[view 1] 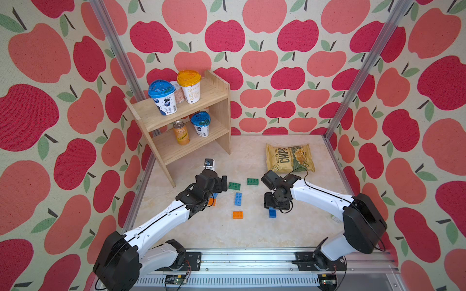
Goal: Assemble a rectangle with lego
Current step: Assemble the lego brick with the lego brick.
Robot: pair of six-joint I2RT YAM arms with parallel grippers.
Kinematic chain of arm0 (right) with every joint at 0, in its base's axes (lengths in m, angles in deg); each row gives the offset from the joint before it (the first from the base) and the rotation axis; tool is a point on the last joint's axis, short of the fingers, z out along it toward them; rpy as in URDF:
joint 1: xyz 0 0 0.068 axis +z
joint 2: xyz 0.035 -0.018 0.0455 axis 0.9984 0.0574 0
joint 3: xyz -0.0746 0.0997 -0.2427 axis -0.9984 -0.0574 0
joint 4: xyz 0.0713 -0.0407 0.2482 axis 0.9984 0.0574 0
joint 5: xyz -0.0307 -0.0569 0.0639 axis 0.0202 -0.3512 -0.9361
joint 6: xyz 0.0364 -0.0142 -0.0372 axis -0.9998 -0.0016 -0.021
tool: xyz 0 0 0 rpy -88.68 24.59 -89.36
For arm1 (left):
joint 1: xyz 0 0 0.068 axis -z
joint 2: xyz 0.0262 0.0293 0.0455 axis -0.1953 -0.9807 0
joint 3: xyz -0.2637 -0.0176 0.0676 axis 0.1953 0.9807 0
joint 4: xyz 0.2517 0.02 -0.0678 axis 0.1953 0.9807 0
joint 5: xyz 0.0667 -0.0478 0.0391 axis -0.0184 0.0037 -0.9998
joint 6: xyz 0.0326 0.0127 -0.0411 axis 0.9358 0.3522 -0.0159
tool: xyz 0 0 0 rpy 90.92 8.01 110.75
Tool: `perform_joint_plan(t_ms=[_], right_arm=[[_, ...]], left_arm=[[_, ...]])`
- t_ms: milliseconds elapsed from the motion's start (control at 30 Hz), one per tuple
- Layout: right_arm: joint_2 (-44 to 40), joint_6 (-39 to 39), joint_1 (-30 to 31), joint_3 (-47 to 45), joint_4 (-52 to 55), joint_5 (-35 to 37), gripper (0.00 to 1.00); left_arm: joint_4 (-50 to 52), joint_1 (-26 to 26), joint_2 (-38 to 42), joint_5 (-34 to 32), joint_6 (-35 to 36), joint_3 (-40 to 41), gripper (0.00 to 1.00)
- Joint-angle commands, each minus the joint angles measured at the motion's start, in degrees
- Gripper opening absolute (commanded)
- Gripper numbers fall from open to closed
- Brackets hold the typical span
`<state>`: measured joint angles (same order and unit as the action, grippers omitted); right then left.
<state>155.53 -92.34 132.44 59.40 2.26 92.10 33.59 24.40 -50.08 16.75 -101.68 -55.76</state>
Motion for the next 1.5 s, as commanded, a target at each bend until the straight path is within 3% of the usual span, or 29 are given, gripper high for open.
perform_joint_plan(t_ms=[0, 1467], right_arm=[[0.51, -1.42, -0.16, 0.28, 1.72, 1.18, 0.39], [2.26, 4.82, -3.64, -1.00, -2.38, -2.26, 0.33]], left_arm=[[-0.66, -0.24, -0.06, -0.22, -0.46, -0.59, 0.97], [-0.75, -0.35, -1.61, 0.02, 0.09, -1.55, 0.97]])
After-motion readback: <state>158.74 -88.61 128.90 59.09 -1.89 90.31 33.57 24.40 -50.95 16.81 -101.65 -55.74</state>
